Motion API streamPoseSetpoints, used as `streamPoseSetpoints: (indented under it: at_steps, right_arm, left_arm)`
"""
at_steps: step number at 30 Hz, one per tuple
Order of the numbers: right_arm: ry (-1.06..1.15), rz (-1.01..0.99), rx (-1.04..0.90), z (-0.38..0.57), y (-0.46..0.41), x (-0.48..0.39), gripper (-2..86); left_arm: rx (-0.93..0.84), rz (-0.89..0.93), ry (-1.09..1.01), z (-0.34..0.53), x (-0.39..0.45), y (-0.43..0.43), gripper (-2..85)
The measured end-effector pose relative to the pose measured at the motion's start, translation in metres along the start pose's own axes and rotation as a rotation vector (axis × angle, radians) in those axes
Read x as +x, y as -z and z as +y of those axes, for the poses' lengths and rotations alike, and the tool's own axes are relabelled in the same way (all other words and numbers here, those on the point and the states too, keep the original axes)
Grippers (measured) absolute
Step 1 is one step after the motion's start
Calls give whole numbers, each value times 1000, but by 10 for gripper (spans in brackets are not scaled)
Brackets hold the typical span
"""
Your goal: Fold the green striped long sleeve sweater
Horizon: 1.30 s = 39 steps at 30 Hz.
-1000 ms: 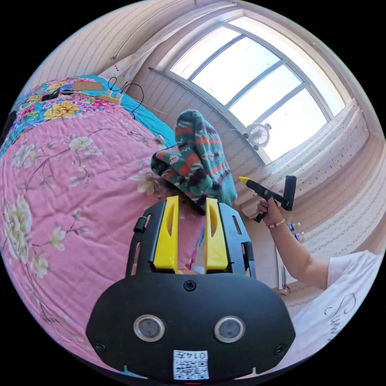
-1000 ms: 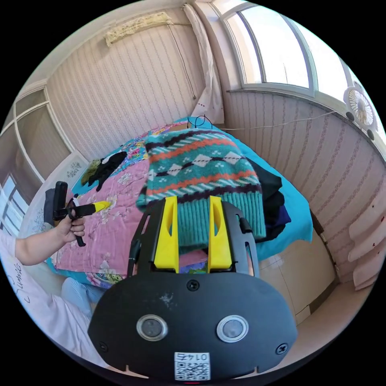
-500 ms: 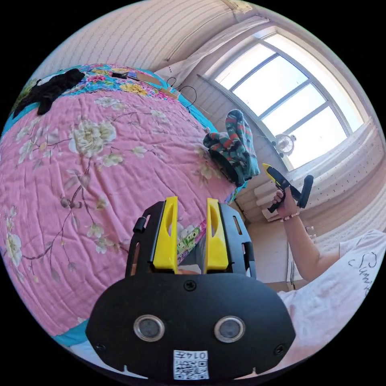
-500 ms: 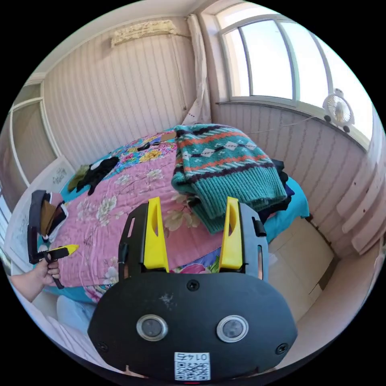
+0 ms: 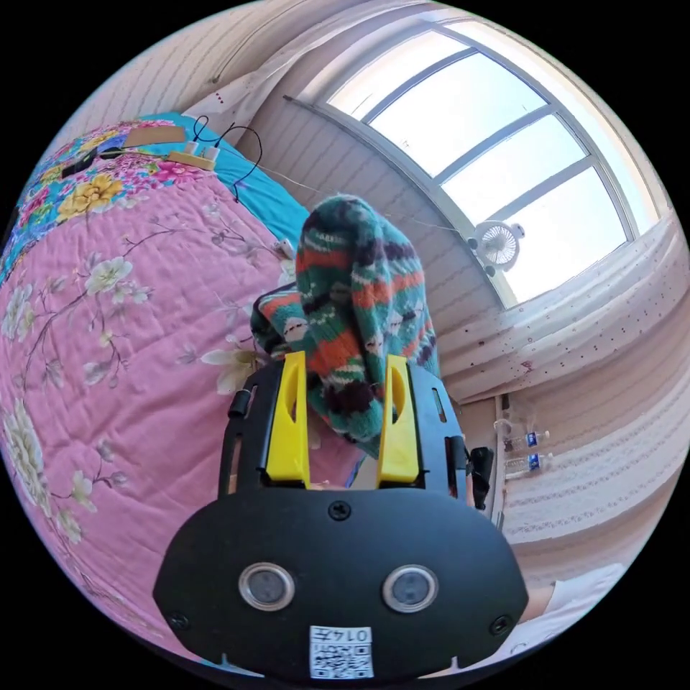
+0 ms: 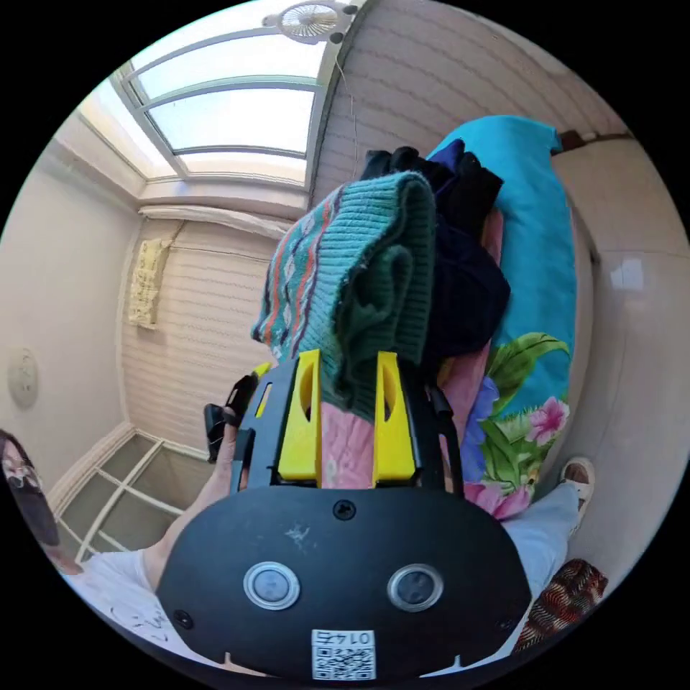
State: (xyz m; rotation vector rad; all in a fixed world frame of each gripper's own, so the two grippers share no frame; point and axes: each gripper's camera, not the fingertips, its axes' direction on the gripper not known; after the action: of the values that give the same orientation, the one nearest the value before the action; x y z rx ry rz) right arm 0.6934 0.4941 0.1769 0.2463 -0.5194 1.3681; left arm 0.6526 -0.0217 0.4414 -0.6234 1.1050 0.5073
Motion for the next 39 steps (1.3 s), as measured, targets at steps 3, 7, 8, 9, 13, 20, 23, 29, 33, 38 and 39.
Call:
streamPoseSetpoints:
  at_steps: [3, 7, 8, 9, 13, 20, 23, 29, 33, 38, 39]
  right_arm:
    - [41, -15, -43, -20, -3, -7, 66]
    - [171, -2, -122, -44, -8, -29, 40]
    - [215, -6, -112, -51, -6, -39, 34]
    - [236, -6, -99, -56, -3, -45, 32]
    - [430, 51, 19, -80, 17, -105, 21]
    - [305, 224, -239, -41, -30, -56, 23]
    - [285, 251, -253, 0, -51, -41, 25]
    - [389, 338, -150, 54, -51, -78, 33]
    - [444, 356, -127, 90, -52, -110, 37]
    - [617, 350, -236, 181, -80, -172, 53]
    - [650, 357, -274, 194, -89, -179, 55]
  left_arm:
    - [-27, 83, 86, 6, -10, -21, 118]
    - [18, 157, 150, 10, -15, -17, 94]
    - [19, 138, 66, 8, -2, -16, 92]
    - [25, 133, 19, 7, 6, -15, 91]
    - [174, 316, -76, 14, 39, -16, 91]
    - [99, 143, 32, 55, 1, -5, 92]
    - [32, 133, 51, 83, -13, 16, 96]
    - [213, 45, -153, 184, 0, 96, 64]
    - [249, -6, -205, 248, 1, 132, 58]
    - [275, -127, -305, 378, -11, 217, 53]
    - [290, -150, -306, 396, -14, 230, 54]
